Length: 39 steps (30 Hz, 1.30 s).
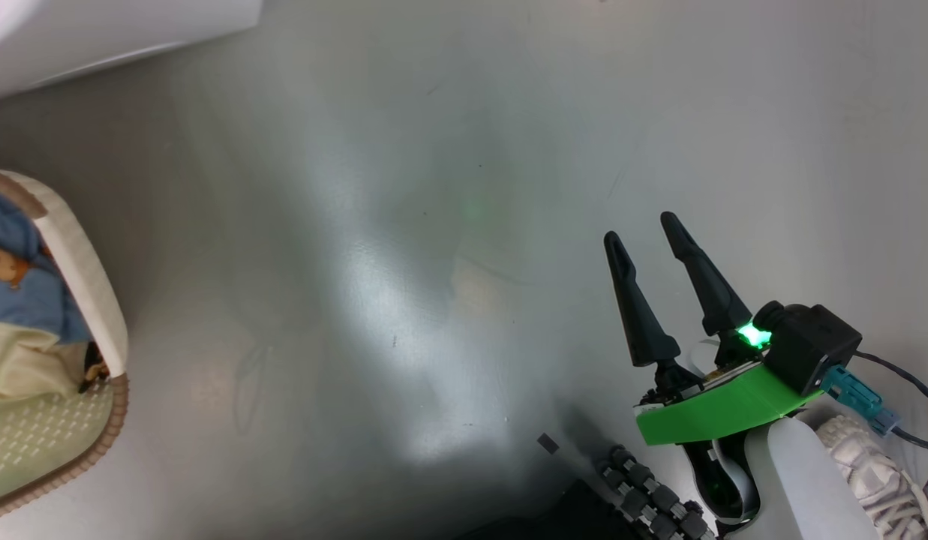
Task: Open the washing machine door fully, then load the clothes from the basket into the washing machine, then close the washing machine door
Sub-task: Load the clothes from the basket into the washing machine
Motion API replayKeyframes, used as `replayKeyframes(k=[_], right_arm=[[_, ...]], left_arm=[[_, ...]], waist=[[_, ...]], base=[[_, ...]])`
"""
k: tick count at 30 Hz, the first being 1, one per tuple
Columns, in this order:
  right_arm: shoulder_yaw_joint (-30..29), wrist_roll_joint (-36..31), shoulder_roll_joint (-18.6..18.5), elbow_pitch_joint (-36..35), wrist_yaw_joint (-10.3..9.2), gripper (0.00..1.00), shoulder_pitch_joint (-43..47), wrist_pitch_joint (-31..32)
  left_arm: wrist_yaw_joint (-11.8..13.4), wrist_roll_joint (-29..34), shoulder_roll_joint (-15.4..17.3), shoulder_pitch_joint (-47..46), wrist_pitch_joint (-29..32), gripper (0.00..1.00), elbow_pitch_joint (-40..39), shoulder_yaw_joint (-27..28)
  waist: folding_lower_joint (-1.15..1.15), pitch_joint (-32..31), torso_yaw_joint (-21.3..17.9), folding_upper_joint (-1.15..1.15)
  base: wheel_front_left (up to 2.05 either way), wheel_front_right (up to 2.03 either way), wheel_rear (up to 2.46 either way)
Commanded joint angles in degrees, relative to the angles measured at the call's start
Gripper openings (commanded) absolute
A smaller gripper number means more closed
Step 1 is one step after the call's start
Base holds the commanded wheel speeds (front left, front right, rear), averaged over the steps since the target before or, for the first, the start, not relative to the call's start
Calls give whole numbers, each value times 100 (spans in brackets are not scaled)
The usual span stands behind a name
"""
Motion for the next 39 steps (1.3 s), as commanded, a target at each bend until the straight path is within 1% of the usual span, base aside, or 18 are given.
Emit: replayKeyframes(k=[1, 8, 17, 25, 26, 27, 28, 33, 39], right_arm=[[130, 103, -11, -123, 16, 100, 155, -27], [165, 194, -11, -164, 16, 100, 170, -27], [95, 221, -11, -239, 16, 100, 271, -27], [24, 211, -11, -283, 16, 100, 378, -27], [11, 206, -11, -288, 16, 100, 385, -27], [-1, 203, -11, -290, 16, 100, 387, -27], [-14, 199, -11, -292, 16, 100, 384, -27], [-40, 202, -11, -321, 16, 100, 279, -27], [-68, 173, -11, -287, 16, 100, 102, -27]], left_arm=[[-14, -35, 343, 26, 85, 100, 134, 87], [-14, -49, 537, -314, 290, 100, 525, 18], [-14, -8, 595, -824, 654, 100, 816, -265], [-14, 55, 642, -1074, 1165, 100, 942, -654], [-14, 63, 637, -1097, 1223, 83, 938, -716], [-14, 60, 634, -1118, 1271, 31, 935, -769], [-14, 45, 629, -1135, 1291, 0, 930, -804], [-14, -77, 595, -1099, 1141, 0, 866, -916], [-14, -259, 542, -801, 624, 0, 737, -1047]], waist=[[0, 55, -61, 0], [0, 162, -179, 0], [0, 215, -179, 0], [0, 201, -165, 0], [0, 200, -161, 0], [0, 197, -156, 0], [0, 193, -153, 0], [0, 143, -149, 0], [0, -120, -64, 0]], base=[[0, 0, 0], [0, 0, 0], [0, 0, 0], [0, 0, 0], [0, 0, 0], [0, 0, 0], [0, 0, 0], [0, 0, 0], [0, 0, 0]])
